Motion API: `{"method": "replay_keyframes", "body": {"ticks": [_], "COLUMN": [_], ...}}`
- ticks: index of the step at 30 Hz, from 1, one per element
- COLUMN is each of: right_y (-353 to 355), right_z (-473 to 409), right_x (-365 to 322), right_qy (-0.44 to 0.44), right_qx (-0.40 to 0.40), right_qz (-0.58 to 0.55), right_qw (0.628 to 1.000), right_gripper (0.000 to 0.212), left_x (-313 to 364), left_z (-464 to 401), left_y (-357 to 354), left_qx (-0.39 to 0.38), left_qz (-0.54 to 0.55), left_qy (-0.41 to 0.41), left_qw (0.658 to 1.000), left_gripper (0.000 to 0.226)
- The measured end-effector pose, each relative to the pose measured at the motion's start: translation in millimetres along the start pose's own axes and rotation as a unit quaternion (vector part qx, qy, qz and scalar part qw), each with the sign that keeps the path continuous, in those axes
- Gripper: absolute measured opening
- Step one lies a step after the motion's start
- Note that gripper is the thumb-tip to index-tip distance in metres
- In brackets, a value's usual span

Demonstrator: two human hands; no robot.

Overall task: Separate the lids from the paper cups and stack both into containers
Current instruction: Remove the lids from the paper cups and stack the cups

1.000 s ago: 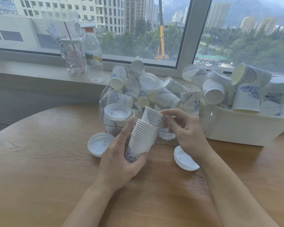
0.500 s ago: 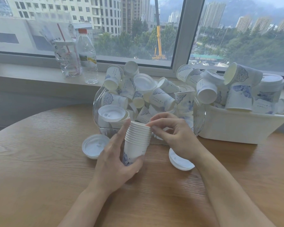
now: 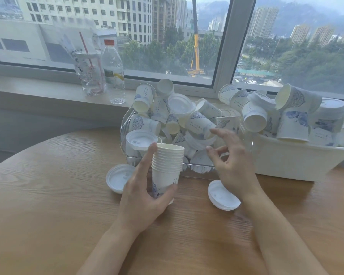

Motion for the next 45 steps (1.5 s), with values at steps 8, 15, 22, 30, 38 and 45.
{"method": "replay_keyframes", "body": {"ticks": [8, 15, 22, 30, 38, 45], "right_y": [-53, -74, -93, -101, -99, -91], "right_z": [50, 53, 37, 3, -44, -97], "right_x": [-54, -80, -86, -73, -62, -58], "right_qy": [-0.041, -0.023, -0.011, -0.008, 0.014, 0.051], "right_qx": [-0.144, -0.155, -0.176, -0.144, -0.077, -0.028], "right_qz": [-0.190, -0.193, -0.153, -0.130, -0.093, -0.056], "right_qw": [0.970, 0.969, 0.972, 0.981, 0.993, 0.997], "right_gripper": [0.051, 0.053, 0.050, 0.047, 0.041, 0.039], "left_x": [14, 11, -18, -67, -93, -45], "left_z": [4, 3, -14, -42, -66, -98], "left_y": [22, 65, 107, 126, 121, 129], "left_qx": [0.066, 0.075, 0.126, 0.145, 0.137, 0.206], "left_qz": [0.046, -0.037, -0.064, -0.086, -0.104, -0.158], "left_qy": [0.042, 0.042, 0.083, 0.132, 0.151, 0.053], "left_qw": [0.996, 0.996, 0.986, 0.977, 0.974, 0.964], "left_gripper": [0.102, 0.098, 0.095, 0.097, 0.105, 0.110]}}
Point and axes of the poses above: each hand's wrist, its own z-axis away from the middle knuckle, its own y-axis out of the back of the hand, x = y × z, the point moved 1 cm from there along -z, towards the middle knuckle, and after that the axes turned 6 degrees about x, right-handed, at the moved point
